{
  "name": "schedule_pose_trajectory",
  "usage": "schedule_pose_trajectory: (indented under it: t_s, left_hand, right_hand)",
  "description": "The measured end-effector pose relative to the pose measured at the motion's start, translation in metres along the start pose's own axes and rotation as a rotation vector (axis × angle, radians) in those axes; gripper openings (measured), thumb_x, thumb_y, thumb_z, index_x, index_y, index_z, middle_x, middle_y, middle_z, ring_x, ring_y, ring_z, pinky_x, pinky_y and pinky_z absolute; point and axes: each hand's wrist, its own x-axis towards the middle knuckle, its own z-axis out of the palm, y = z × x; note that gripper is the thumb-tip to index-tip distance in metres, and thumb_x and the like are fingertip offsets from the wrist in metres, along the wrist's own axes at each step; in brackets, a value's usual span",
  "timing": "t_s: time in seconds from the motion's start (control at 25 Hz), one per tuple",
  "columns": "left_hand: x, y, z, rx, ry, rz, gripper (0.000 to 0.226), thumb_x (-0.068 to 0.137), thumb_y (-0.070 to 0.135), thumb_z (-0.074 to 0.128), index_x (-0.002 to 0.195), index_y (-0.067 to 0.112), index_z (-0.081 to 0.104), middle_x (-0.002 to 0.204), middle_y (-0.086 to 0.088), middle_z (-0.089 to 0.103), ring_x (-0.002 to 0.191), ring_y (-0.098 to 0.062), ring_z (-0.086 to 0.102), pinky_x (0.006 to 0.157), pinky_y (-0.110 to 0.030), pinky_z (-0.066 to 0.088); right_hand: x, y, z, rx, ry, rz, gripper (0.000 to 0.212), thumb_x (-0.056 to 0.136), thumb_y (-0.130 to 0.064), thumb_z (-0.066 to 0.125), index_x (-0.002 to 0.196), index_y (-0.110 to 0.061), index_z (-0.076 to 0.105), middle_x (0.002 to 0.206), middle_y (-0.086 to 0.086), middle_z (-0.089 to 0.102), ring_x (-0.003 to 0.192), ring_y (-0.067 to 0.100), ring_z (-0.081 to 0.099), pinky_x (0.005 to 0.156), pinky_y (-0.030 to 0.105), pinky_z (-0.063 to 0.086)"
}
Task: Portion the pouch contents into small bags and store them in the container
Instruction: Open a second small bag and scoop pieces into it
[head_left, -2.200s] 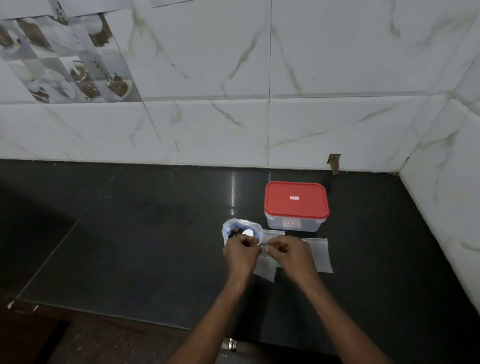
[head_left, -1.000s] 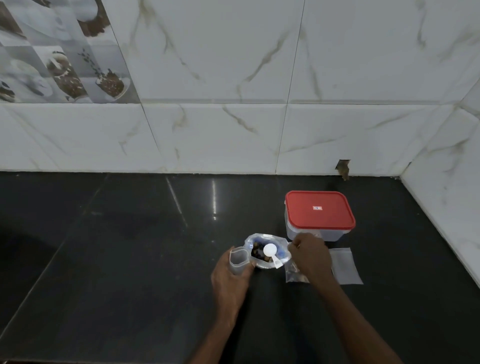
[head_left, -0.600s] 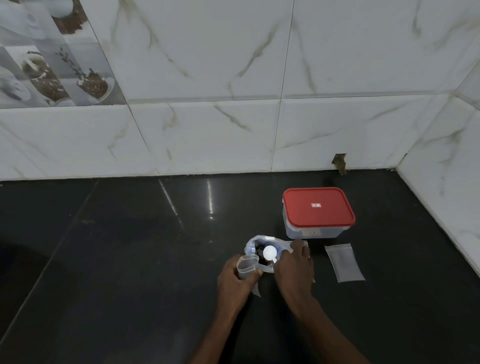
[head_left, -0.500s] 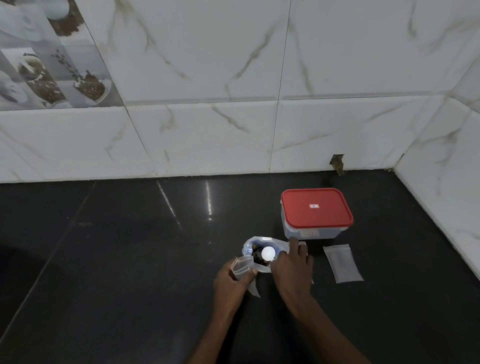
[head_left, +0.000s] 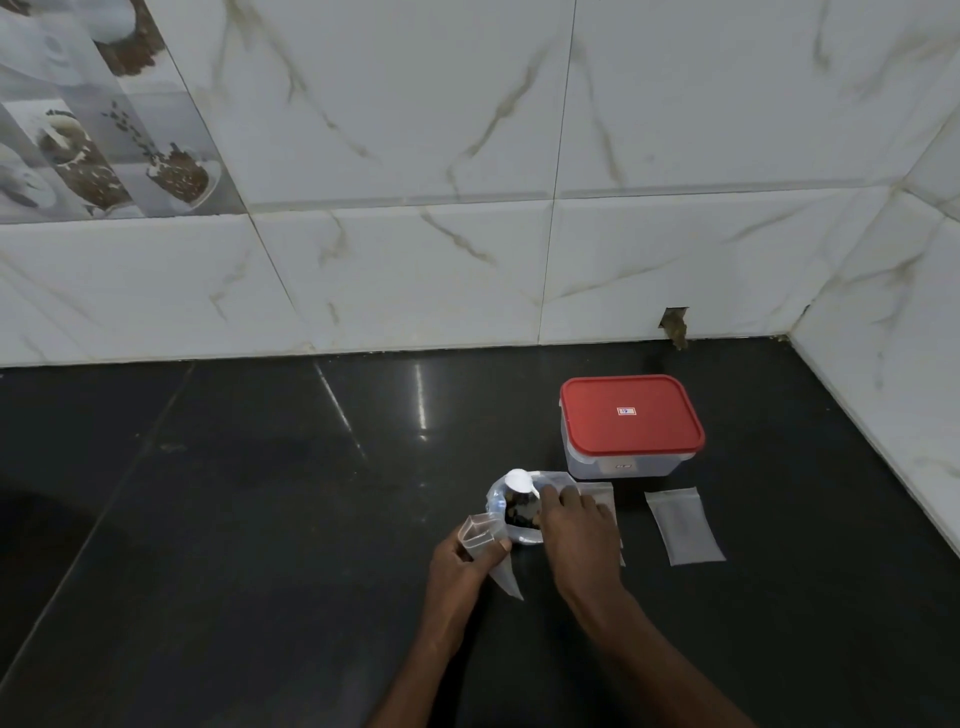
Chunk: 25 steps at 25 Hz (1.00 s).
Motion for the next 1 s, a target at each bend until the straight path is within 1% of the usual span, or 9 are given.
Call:
schedule_pose_trajectory:
  t_s: [0.08, 0.2, 0.4, 0.56, 0.68, 0.76, 0.8, 0.92, 1.0]
  left_hand:
    - [-0.001, -0.002, 0.001, -0.036, -0.004, -0.014, 0.03, 0.085, 0.029, 0.075, 0.114, 0.021, 0.074, 0.109, -0.004, 0.078, 0.105, -0.023, 0.073, 0.1, -0.051, 0.053]
    - [-0.002, -0.004, 0.004, -0.088, 0.008, -0.028, 0.021, 0.09, 0.018, 0.071, 0.111, 0.021, 0.076, 0.108, -0.006, 0.078, 0.105, -0.024, 0.073, 0.101, -0.051, 0.053]
    - [-0.002, -0.009, 0.009, -0.128, 0.015, -0.049, 0.031, 0.083, 0.028, 0.074, 0.112, 0.016, 0.075, 0.11, -0.011, 0.077, 0.107, -0.029, 0.072, 0.102, -0.054, 0.052]
    - [-0.001, -0.012, 0.011, -0.209, -0.003, -0.064, 0.04, 0.084, 0.029, 0.068, 0.116, 0.006, 0.071, 0.112, -0.019, 0.074, 0.106, -0.035, 0.071, 0.096, -0.052, 0.053]
    - [0.001, -0.009, 0.014, -0.249, -0.018, -0.041, 0.042, 0.086, 0.03, 0.067, 0.114, -0.001, 0.068, 0.109, -0.022, 0.073, 0.102, -0.036, 0.07, 0.091, -0.05, 0.054]
    - [0.003, -0.008, 0.015, -0.278, -0.02, -0.034, 0.04, 0.087, 0.026, 0.067, 0.117, -0.001, 0.067, 0.113, -0.023, 0.072, 0.107, -0.04, 0.069, 0.095, -0.051, 0.053]
    - [0.004, -0.009, 0.016, -0.284, -0.026, -0.033, 0.04, 0.087, 0.024, 0.068, 0.119, 0.0, 0.067, 0.116, -0.024, 0.071, 0.11, -0.041, 0.068, 0.099, -0.052, 0.052]
    - [0.008, -0.008, 0.014, -0.251, -0.031, -0.003, 0.039, 0.087, 0.02, 0.069, 0.123, 0.005, 0.067, 0.118, -0.019, 0.072, 0.113, -0.036, 0.068, 0.102, -0.051, 0.052]
    - [0.011, -0.008, 0.014, -0.178, -0.004, 0.027, 0.037, 0.085, 0.023, 0.072, 0.119, 0.01, 0.07, 0.115, -0.014, 0.074, 0.111, -0.033, 0.07, 0.1, -0.05, 0.053]
  right_hand:
    - [0.002, 0.007, -0.002, 0.069, -0.025, 0.007, 0.047, 0.096, -0.017, 0.052, 0.141, -0.019, 0.038, 0.123, 0.005, 0.059, 0.105, 0.019, 0.062, 0.085, 0.031, 0.052]
    - [0.003, 0.01, -0.003, 0.163, -0.064, 0.052, 0.046, 0.099, -0.016, 0.047, 0.144, -0.02, 0.037, 0.125, 0.005, 0.058, 0.107, 0.016, 0.061, 0.089, 0.028, 0.051]
    - [0.001, 0.003, 0.004, 0.188, -0.168, 0.007, 0.028, 0.1, -0.006, 0.036, 0.122, -0.003, 0.053, 0.122, 0.018, 0.055, 0.109, 0.033, 0.054, 0.088, 0.037, 0.042]
    - [0.008, -0.007, 0.001, 0.149, -0.199, -0.013, 0.025, 0.099, -0.005, 0.037, 0.116, -0.004, 0.056, 0.12, 0.017, 0.056, 0.11, 0.035, 0.054, 0.089, 0.039, 0.043]
    - [0.011, -0.014, 0.0, 0.167, -0.187, -0.027, 0.025, 0.099, -0.007, 0.038, 0.113, -0.005, 0.059, 0.116, 0.016, 0.06, 0.108, 0.034, 0.057, 0.081, 0.035, 0.04]
    - [0.015, -0.013, 0.001, 0.291, -0.172, 0.039, 0.024, 0.098, -0.009, 0.043, 0.104, -0.002, 0.065, 0.105, 0.016, 0.065, 0.1, 0.031, 0.061, 0.074, 0.029, 0.037]
    - [0.02, -0.01, 0.001, 0.387, -0.16, 0.109, 0.023, 0.095, -0.011, 0.048, 0.096, -0.001, 0.069, 0.095, 0.013, 0.069, 0.092, 0.028, 0.064, 0.073, 0.028, 0.043]
    - [0.035, 0.008, 0.003, 0.616, -0.157, 0.316, 0.017, 0.083, -0.011, 0.061, 0.074, -0.006, 0.075, 0.069, 0.008, 0.072, 0.067, 0.021, 0.068, 0.069, 0.041, 0.057]
    - [0.04, 0.019, 0.0, 0.693, -0.159, 0.391, 0.014, 0.081, -0.007, 0.064, 0.07, -0.005, 0.073, 0.063, 0.009, 0.069, 0.057, 0.02, 0.066, 0.062, 0.037, 0.059]
